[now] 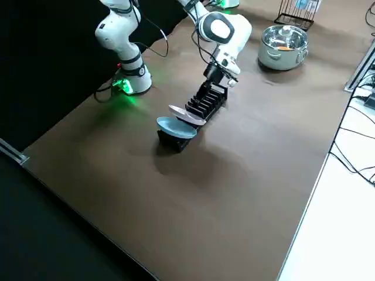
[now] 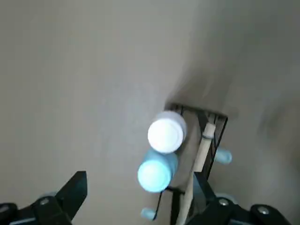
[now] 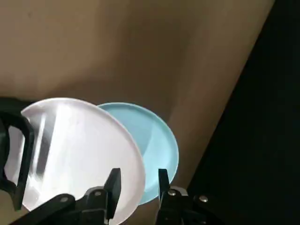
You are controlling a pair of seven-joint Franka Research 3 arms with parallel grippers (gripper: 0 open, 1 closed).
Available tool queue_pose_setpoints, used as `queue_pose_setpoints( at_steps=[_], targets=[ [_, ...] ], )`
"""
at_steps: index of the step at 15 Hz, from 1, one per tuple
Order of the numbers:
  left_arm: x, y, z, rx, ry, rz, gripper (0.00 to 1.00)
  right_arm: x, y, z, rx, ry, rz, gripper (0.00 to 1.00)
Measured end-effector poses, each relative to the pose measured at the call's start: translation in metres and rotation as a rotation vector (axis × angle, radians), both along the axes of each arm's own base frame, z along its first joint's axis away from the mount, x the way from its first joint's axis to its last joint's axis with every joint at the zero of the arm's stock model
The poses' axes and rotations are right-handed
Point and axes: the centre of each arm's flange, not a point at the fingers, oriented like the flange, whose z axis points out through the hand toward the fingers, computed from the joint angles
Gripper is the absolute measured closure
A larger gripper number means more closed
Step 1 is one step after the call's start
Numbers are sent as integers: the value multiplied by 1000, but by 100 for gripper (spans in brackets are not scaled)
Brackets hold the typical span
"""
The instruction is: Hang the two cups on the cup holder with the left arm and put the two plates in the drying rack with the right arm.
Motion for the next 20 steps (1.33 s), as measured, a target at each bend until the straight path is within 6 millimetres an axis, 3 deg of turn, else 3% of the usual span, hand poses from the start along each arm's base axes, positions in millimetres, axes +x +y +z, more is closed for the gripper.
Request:
queue_pose_setpoints(
  at_steps=[3,7,11,14,15,16,20],
  targets=[
    [-2,-4,24,-1,30,-80,0,14,3,17,24,-15,17,61],
    [4,-27,39,27,9,-116,0,37,7,53,198,-1,-36,61],
    [-5,-43,65,4,-14,-91,0,66,9,125,420,-61,-145,60],
    [-25,-36,106,-38,-44,-91,0,83,18,182,582,-133,-216,60],
    [-42,-36,132,-41,-53,-112,0,88,21,221,640,-166,-234,60],
    [-51,-40,141,-44,-54,-119,0,90,23,240,654,-179,-235,60],
    [-63,-49,141,-52,-39,-132,0,81,31,297,708,-173,-249,59]
  ],
)
